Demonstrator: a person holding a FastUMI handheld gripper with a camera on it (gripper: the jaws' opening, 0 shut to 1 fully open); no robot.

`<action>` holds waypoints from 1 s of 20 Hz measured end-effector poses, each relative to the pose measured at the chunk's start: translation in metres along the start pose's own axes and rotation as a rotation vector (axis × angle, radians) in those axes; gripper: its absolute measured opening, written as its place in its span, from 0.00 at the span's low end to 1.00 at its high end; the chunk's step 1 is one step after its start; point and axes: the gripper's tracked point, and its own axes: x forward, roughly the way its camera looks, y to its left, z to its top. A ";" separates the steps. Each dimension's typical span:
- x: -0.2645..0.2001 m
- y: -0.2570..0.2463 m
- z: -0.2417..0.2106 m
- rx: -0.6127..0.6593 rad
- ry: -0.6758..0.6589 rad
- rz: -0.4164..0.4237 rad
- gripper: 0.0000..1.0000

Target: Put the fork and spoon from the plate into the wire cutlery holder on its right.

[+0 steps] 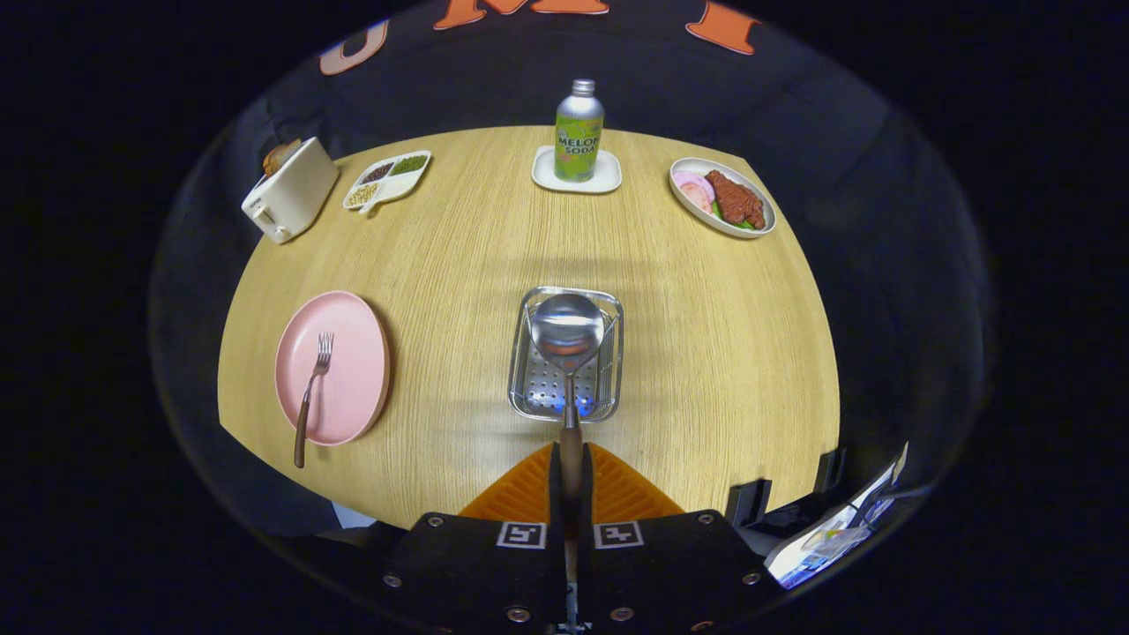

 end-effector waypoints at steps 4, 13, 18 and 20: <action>0.004 -0.006 0.009 -0.035 0.024 -0.013 0.06; 0.020 -0.004 0.038 -0.014 -0.060 -0.035 0.09; 0.002 -0.001 0.073 -0.064 -0.286 -0.079 0.09; -0.017 0.008 0.092 -0.045 -0.410 -0.066 0.10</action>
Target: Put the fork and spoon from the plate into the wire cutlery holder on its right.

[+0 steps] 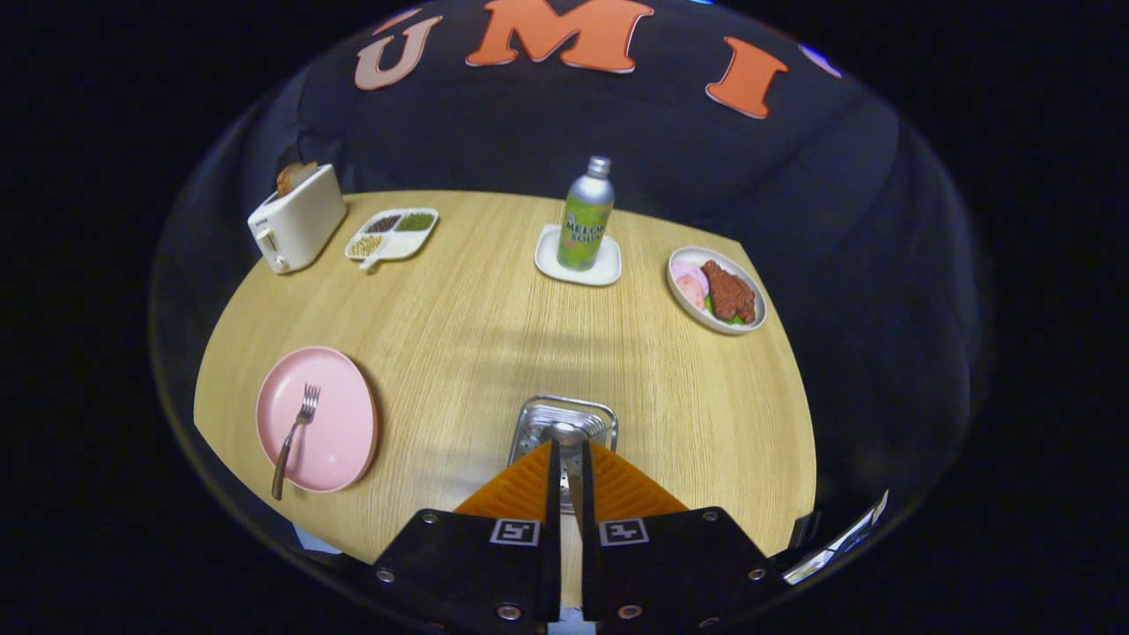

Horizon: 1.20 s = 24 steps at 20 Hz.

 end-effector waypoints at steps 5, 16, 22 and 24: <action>-0.051 0.016 0.073 0.071 -0.357 0.012 0.17; -0.130 0.083 0.147 0.151 -0.730 0.033 0.73; -0.127 0.150 0.152 0.142 -0.738 0.080 0.87; -0.117 0.180 0.147 0.148 -0.694 0.123 0.88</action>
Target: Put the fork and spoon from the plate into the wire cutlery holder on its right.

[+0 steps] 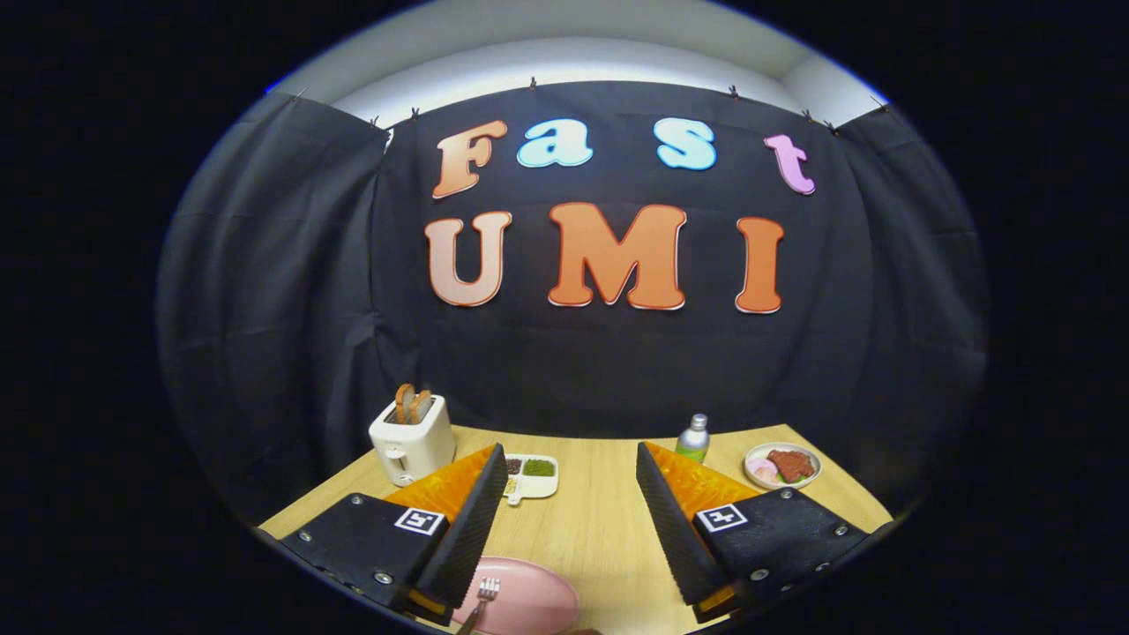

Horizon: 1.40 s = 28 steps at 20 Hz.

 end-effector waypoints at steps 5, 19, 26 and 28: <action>0.006 0.044 -0.058 -0.002 0.171 0.047 0.89; -0.020 0.071 -0.251 -0.052 0.657 0.078 0.87; -0.039 0.085 -0.299 -0.062 0.822 0.113 0.62; -0.042 0.089 -0.303 -0.060 0.844 0.119 0.53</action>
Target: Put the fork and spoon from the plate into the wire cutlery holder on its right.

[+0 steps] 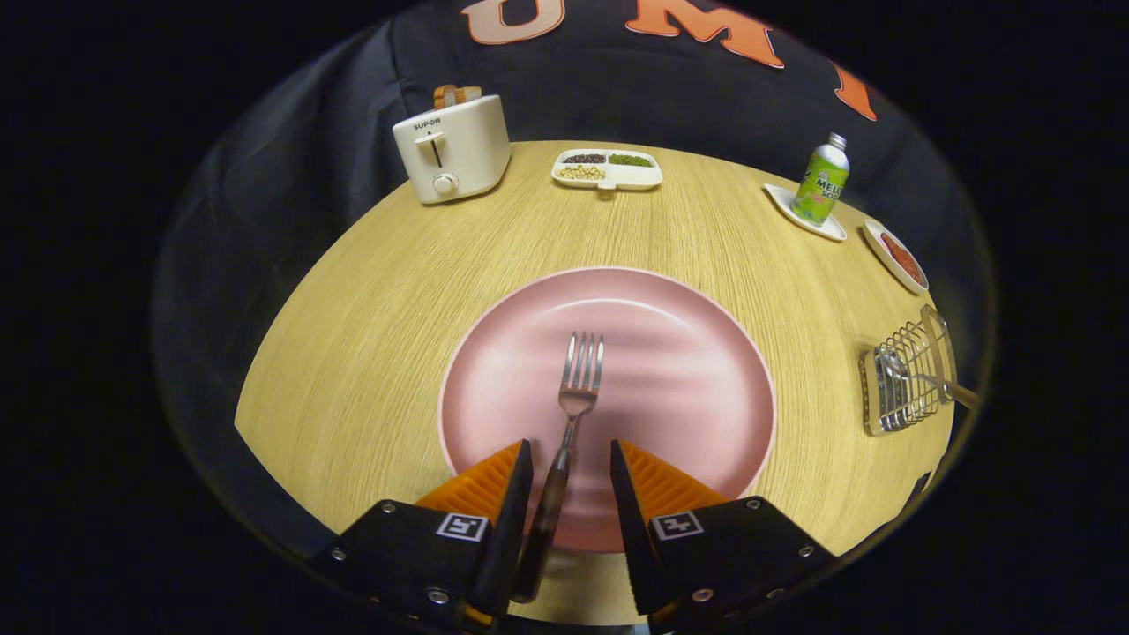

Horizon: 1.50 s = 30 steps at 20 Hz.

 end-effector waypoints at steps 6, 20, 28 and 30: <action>0.001 -0.005 -0.011 0.017 0.060 -0.028 0.17; -0.041 -0.051 0.044 0.142 -0.053 0.012 0.05; -0.106 -0.132 0.096 0.182 -0.226 -0.080 0.05; -0.120 -0.162 0.097 0.183 -0.250 -0.133 0.05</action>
